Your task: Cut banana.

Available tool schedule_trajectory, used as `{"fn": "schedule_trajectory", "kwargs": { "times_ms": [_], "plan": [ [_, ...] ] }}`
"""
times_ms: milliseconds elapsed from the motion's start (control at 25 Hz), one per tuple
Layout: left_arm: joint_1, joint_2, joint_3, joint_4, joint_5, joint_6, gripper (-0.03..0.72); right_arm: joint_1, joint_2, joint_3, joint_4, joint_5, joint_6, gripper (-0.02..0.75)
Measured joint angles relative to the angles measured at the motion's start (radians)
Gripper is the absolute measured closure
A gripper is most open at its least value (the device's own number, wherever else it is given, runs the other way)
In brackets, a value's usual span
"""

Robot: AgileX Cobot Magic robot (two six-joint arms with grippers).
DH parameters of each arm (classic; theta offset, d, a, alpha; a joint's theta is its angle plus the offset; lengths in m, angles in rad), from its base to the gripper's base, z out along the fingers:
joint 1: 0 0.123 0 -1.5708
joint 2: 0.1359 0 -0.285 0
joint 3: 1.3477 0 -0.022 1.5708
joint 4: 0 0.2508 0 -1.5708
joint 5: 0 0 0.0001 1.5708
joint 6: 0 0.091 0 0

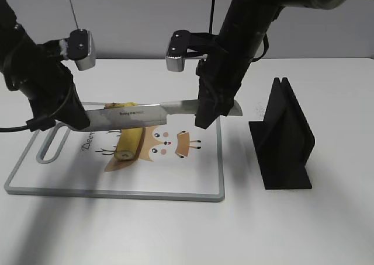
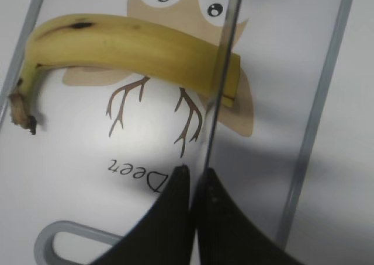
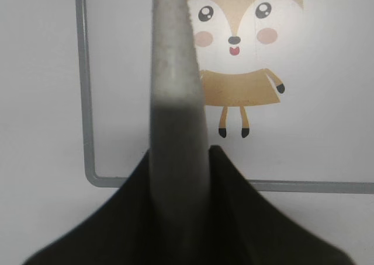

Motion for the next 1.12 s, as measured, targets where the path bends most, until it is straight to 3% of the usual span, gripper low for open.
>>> {"fn": "schedule_trajectory", "kwargs": {
  "times_ms": [280,1120],
  "plan": [
    [-0.032,0.025,0.001,0.022,-0.027,-0.003,0.696,0.001,0.002,0.050,-0.028,-0.044,0.004,0.554],
    [-0.035,0.039,0.062,0.021,-0.102,-0.019,0.696,0.003,0.032,0.083,-0.030,-0.118,0.004,0.542]
  ]
}}
